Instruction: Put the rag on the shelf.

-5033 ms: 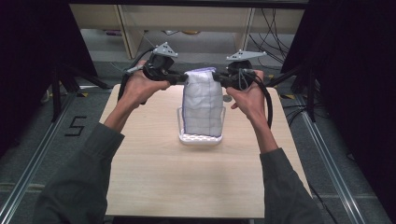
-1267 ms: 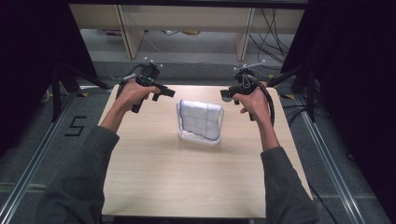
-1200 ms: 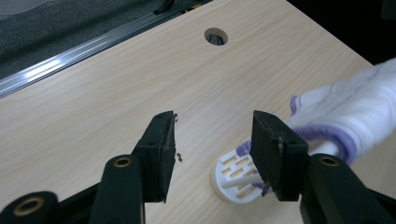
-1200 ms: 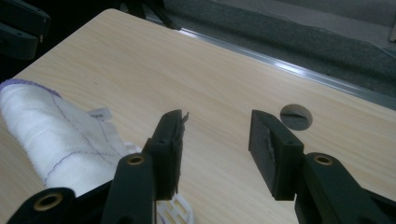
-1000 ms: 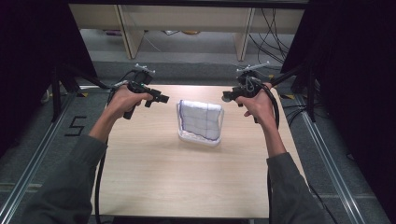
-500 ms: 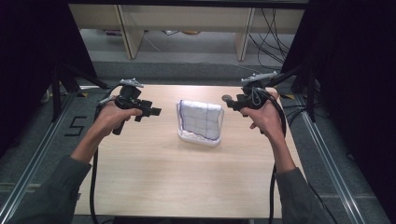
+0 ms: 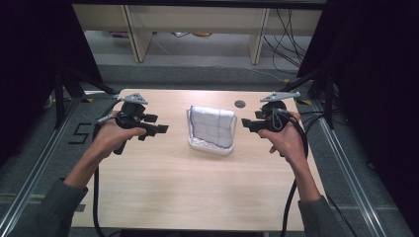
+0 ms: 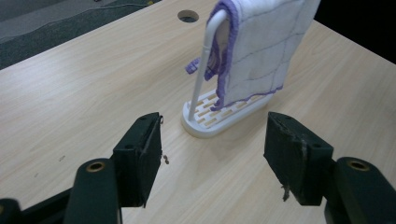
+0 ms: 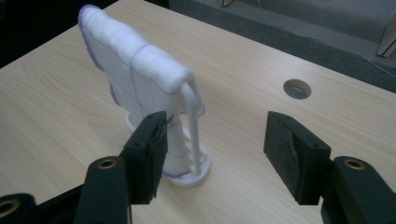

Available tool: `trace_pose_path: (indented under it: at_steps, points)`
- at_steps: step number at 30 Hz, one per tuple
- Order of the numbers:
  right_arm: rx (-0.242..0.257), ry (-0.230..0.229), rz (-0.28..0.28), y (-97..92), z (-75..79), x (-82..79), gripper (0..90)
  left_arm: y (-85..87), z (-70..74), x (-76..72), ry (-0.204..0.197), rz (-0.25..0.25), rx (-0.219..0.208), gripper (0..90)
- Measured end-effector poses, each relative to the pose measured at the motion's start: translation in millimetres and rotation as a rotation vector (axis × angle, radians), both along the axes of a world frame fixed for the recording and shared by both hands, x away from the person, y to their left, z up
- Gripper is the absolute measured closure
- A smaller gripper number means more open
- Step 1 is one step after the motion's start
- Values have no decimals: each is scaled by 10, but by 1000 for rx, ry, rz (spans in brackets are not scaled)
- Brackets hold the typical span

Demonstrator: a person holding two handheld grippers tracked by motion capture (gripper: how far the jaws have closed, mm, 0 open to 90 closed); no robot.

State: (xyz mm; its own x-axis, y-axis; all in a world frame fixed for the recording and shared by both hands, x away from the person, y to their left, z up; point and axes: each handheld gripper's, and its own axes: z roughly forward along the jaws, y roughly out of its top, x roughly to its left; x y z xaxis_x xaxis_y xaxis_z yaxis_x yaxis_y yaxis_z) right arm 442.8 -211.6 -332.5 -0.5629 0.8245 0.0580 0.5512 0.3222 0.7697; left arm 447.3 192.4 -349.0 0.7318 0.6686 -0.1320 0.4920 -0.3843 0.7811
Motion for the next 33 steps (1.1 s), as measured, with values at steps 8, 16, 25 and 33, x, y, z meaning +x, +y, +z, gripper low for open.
trace_pose_path:
  at_steps: [8,16,25,33]
  points:
    - [7,18,6,-16,-163,-157,400,31,-80,-200,-5,-8,-4,348]
    - [-7,-20,44,-23,-244,-296,385,54,-149,-337,-15,-18,-14,340]
    - [-25,-23,67,-39,-376,-409,382,86,-274,-464,-16,-14,-18,338]
    - [-10,-27,73,-63,-469,-510,354,116,-423,-586,-28,-3,-14,329]
